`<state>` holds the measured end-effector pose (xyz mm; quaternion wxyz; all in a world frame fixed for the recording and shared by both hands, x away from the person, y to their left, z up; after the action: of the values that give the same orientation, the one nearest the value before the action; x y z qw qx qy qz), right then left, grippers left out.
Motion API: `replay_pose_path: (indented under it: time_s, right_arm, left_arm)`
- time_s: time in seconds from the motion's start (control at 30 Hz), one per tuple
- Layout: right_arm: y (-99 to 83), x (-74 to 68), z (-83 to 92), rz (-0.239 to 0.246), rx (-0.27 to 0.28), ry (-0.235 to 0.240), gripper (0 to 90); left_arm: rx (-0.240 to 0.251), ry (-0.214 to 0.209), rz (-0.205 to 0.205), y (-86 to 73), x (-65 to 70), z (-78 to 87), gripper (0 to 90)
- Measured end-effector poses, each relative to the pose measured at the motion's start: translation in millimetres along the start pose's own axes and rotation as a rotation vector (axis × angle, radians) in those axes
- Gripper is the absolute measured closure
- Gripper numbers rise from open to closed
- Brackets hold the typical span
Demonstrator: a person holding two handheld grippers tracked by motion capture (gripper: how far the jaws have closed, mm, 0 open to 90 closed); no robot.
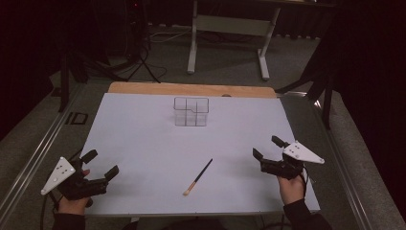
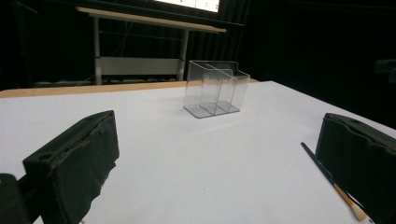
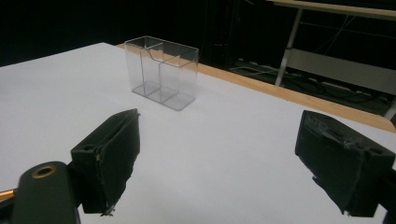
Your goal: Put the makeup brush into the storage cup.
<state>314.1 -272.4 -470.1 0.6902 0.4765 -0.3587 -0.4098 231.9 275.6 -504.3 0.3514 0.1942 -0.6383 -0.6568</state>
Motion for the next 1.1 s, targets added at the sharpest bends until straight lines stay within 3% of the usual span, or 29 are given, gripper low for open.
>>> replay_pose_path:
  time_s: [0.2, 0.4, 0.6, 0.77, 0.83, 0.97, 1.1]
  right_arm:
    - [-0.2, -1.9, 1.2, 0.014, -0.004, 0.0, 13.4]
    - [0.1, -2.3, 1.7, 0.016, -0.003, -0.006, 13.4]
    - [1.1, 0.4, 3.5, 0.006, 0.004, -0.028, 13.4]
    - [1.5, -1.6, 3.7, 0.009, 0.005, -0.028, 13.4]
    - [2.2, -3.5, 4.0, 0.02, 0.007, -0.028, 13.4]
    - [3.2, -5.8, 4.5, 0.021, 0.011, -0.024, 13.5]
    - [2.0, -7.0, 3.2, 0.018, 0.003, -0.019, 13.5]
  left_arm:
    - [0.0, 0.004, -0.016, 1.0, 1.3, -1.4, 0.0]
    - [-0.023, -0.028, 0.017, -0.5, 0.6, -3.4, 0.0]
    - [-0.047, -0.046, 0.019, 1.7, 4.0, -2.0, 0.0]
    - [-0.07, -0.085, 0.061, 7.9, 10.3, -5.1, 0.0]
    - [-0.082, -0.081, 0.06, 10.8, 13.5, -7.2, 0.0]
    - [-0.101, -0.07, 0.098, 12.4, 13.9, -9.9, 0.0]
    - [-0.103, -0.059, 0.101, 18.3, 14.1, -9.8, 0.0]
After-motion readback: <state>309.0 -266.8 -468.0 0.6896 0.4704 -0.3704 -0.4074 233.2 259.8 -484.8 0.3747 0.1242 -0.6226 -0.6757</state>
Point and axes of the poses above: each handheld gripper's, and its own axes: z roughly backward along the jaws, y roughly out of its top, x roughly to its right, the point moved 3 cm from there along -z, roughly forward along the jaws, and after that the axes turned 12 degrees about -y, right-handed, at the moved point
